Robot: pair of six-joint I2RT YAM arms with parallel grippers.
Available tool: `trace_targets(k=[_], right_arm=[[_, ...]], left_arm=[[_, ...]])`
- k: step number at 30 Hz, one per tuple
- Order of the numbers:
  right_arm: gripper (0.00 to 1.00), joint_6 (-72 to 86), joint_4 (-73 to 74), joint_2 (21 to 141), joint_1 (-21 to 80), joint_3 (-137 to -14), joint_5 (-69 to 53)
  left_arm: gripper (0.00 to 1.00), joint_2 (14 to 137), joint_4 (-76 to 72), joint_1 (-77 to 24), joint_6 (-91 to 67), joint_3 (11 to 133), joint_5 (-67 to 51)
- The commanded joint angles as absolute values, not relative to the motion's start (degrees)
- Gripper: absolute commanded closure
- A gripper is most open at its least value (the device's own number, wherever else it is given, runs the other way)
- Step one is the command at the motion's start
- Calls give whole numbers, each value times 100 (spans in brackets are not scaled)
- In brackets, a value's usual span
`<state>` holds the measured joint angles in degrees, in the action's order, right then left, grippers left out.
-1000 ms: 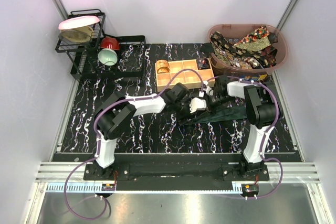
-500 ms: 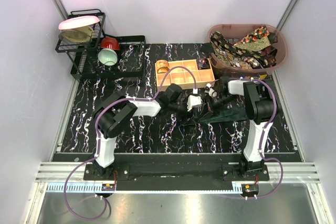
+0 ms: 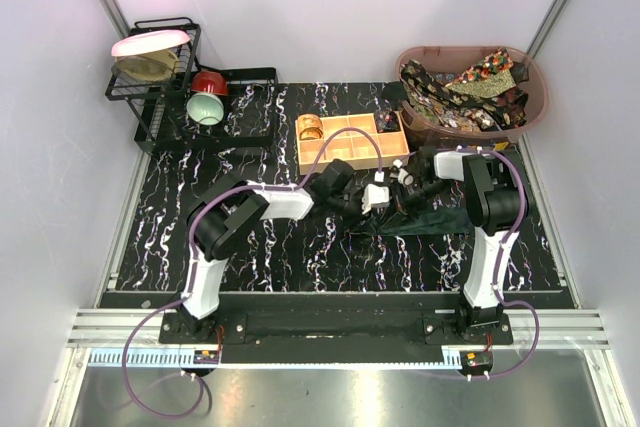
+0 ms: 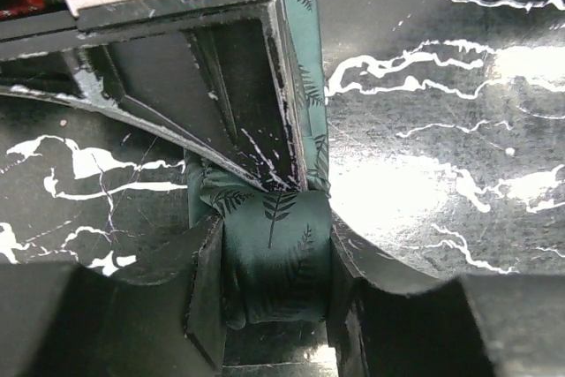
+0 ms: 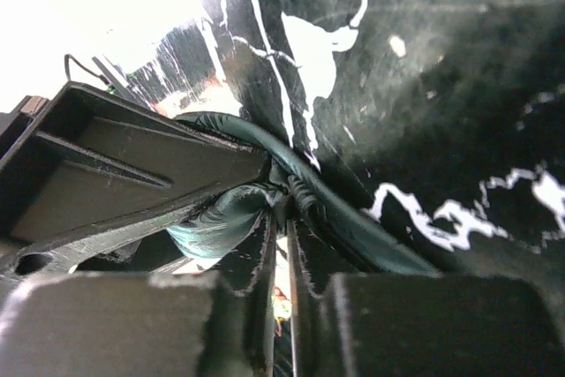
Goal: Roll the ties
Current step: Roll the tie at the center of the board.
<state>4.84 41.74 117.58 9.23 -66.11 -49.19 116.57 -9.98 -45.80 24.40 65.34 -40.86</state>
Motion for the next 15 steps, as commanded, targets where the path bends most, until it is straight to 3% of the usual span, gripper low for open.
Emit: trace_targets(k=[1,3,6,15], right_arm=[[78,158,4271,11287,765,-6645,-4789],[72,35,4307,11145,721,-6697,-4869],[73,26,4280,11135,721,-6872,-4755],[86,158,4280,11680,765,-6653,-4281]], left_arm=[[73,11462,515,-4614,3233,6627,-3332],[73,11286,763,-4605,3637,6540,-3278],[73,11162,1001,-4614,3946,6381,-3278],[73,11206,1134,-4623,3744,6592,-3208]])
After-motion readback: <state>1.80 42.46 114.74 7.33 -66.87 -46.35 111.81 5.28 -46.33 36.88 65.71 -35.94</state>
